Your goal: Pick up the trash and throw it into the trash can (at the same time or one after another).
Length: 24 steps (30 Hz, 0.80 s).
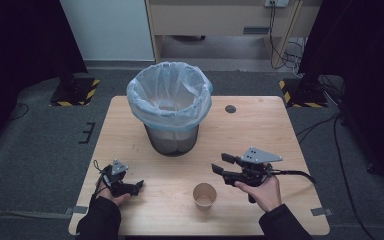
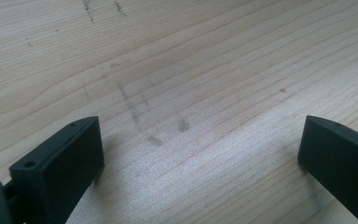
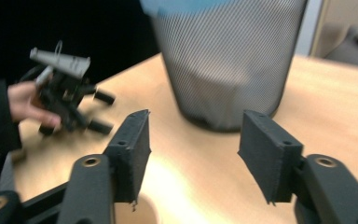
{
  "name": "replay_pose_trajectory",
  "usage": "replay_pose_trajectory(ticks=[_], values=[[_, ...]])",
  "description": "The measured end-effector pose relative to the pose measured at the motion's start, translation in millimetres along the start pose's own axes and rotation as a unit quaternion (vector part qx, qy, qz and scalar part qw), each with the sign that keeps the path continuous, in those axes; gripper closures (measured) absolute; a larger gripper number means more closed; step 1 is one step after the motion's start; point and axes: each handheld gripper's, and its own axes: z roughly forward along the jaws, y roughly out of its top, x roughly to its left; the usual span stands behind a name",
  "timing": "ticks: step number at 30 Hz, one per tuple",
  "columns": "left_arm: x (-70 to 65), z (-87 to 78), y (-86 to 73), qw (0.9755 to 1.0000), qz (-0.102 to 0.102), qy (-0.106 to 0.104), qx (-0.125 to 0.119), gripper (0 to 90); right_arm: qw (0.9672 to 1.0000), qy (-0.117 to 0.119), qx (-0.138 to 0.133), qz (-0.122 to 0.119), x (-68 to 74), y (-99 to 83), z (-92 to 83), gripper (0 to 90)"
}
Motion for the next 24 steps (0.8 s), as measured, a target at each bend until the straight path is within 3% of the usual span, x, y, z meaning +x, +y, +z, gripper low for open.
replay_pose_trajectory(ticks=[9, 14, 15, 24], values=[[0.0, 0.0, 0.0, 1.0000, 0.000, 0.000, 0.000, 0.0, 0.9973, 0.027, 0.068, 0.009, 7.3, -27.8, 14.5, 49.2], [0.0, 0.0, 0.0, 1.0000, 0.000, 0.000, 0.000, 0.0, 0.9938, 0.034, 0.105, 0.013, 9.1, -37.5, 21.2, 54.1], [0.0, -0.1, 0.0, 1.0000, 0.000, 0.000, 0.001, 0.0, 0.9918, 0.036, 0.122, 0.014, 9.7, -41.4, 23.9, 57.0], [0.0, -0.1, 0.1, 1.0000, 0.000, 0.000, 0.001, 0.0, 0.9848, 0.043, 0.168, 0.018, 11.3, -48.6, 31.7, 69.4]])
